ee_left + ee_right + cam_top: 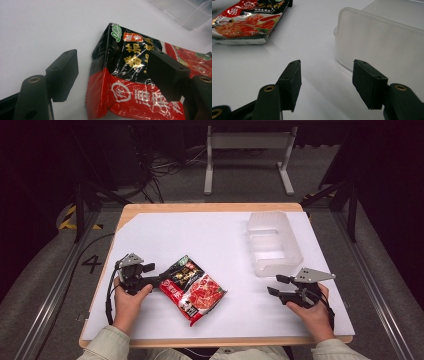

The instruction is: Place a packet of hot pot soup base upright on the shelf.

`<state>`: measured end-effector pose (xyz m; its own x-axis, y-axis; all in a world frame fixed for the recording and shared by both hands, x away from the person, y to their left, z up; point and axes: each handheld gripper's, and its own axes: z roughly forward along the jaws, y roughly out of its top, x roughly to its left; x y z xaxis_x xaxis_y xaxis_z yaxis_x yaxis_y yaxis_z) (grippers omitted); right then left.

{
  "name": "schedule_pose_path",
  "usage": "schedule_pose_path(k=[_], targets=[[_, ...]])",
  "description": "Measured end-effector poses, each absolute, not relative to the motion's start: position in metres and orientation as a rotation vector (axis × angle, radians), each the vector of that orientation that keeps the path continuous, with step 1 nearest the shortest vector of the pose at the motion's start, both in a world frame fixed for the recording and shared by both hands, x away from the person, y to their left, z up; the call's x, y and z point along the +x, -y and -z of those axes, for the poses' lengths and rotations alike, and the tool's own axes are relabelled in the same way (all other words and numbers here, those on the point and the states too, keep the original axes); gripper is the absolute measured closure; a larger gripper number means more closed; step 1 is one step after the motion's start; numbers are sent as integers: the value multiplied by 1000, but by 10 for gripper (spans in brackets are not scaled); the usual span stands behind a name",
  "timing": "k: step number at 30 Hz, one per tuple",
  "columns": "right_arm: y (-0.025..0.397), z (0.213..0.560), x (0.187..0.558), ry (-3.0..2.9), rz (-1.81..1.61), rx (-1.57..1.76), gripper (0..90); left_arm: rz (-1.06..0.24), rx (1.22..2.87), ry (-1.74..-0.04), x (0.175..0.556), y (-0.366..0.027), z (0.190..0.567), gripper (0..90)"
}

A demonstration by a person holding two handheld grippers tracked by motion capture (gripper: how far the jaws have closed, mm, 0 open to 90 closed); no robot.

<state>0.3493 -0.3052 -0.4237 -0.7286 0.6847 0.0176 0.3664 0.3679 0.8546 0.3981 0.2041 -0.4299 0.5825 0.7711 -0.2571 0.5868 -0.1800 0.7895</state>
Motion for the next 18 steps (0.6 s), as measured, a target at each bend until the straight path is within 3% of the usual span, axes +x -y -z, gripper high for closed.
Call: schedule_pose_path(k=[5, 11, 18], targets=[[305, 424, 349, -2293, -1292, 926, 402, -235, 1932, -1103, 400, -201, 434, 299], [304, 424, 349, -2297, -1277, 933, 399, -137, 1977, -1123, 403, -200, 439, 441], [304, 425, 350, -2301, -1277, 935, 398, -110, 2005, -1151, 405, -200, 443, 494]])
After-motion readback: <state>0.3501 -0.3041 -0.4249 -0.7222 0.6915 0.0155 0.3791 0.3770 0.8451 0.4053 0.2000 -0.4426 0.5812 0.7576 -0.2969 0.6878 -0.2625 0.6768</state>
